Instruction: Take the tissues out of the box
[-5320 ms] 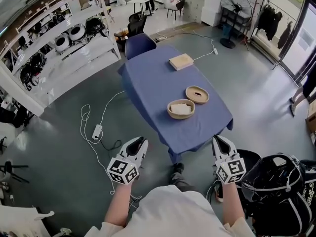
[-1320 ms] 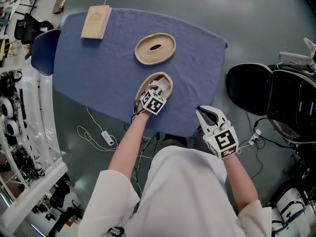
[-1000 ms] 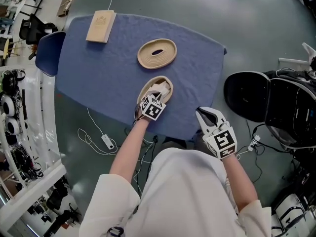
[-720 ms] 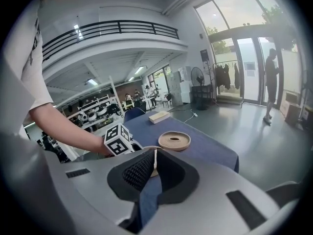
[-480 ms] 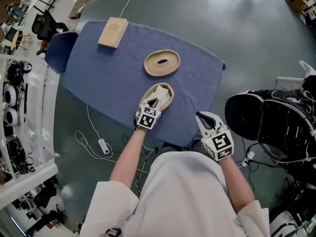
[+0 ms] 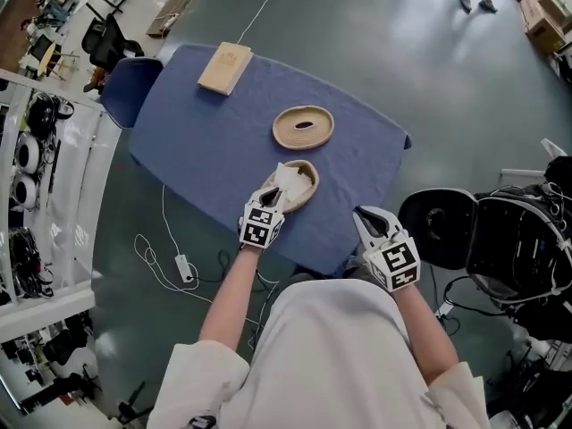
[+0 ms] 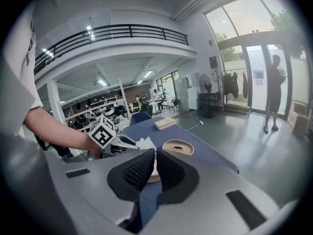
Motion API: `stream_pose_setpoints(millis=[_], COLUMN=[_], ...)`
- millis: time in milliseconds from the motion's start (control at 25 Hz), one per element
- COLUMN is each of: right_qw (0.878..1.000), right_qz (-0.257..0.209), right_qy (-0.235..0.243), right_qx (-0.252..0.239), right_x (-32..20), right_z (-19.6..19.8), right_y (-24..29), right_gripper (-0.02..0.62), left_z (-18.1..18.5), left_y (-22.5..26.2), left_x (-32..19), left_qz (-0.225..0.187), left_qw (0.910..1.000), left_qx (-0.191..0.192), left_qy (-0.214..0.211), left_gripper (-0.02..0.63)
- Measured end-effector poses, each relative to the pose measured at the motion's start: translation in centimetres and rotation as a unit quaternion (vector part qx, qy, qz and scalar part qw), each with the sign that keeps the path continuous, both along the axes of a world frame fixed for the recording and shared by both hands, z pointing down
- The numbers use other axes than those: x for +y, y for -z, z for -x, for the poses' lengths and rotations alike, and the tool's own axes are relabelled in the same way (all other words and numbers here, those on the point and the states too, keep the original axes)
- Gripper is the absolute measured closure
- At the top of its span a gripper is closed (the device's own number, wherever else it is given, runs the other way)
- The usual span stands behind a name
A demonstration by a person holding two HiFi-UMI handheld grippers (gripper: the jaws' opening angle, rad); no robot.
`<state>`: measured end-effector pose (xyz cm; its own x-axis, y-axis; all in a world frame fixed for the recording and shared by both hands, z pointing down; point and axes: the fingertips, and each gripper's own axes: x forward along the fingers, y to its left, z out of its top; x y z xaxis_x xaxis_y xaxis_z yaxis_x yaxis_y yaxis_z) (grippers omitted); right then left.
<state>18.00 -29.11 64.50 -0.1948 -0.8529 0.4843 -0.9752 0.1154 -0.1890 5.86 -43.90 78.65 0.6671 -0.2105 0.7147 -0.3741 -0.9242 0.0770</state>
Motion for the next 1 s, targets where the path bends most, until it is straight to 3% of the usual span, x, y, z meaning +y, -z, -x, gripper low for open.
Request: stream_pose_setpoints(millis=[200,400,720,1000], right_qw=[1.000,0.999,0.997,0.994], right_qz=[-0.015,-0.026,-0.051,-0.080], right_qy=[0.012,0.021,0.049,0.069], right_qx=[0.007,0.010,0.018,0.018], right_x=[-0.3,0.3,-0.8,-2.6], right_z=[1.5,0.4,0.3,1.3], right_y=[-0.1,1.0,3.9,6.9], right_gripper=[0.557,0.557,0.557,0.557], left_z=[2.6,3.3,6.0,8.1], left_y=[2.1,6.8,14.9,21.8], left_x=[-0.1,1.1,2.4,3.5], left_qz=[-0.017,-0.039,-0.085,-0.122], left_qw=[0.9989,0.9944,0.9792,0.9654], left_qx=[0.031,0.070,0.134,0.181], left_qy=[0.030,0.069,0.127,0.143], left_gripper=[0.577,0.577,0.577,0.577])
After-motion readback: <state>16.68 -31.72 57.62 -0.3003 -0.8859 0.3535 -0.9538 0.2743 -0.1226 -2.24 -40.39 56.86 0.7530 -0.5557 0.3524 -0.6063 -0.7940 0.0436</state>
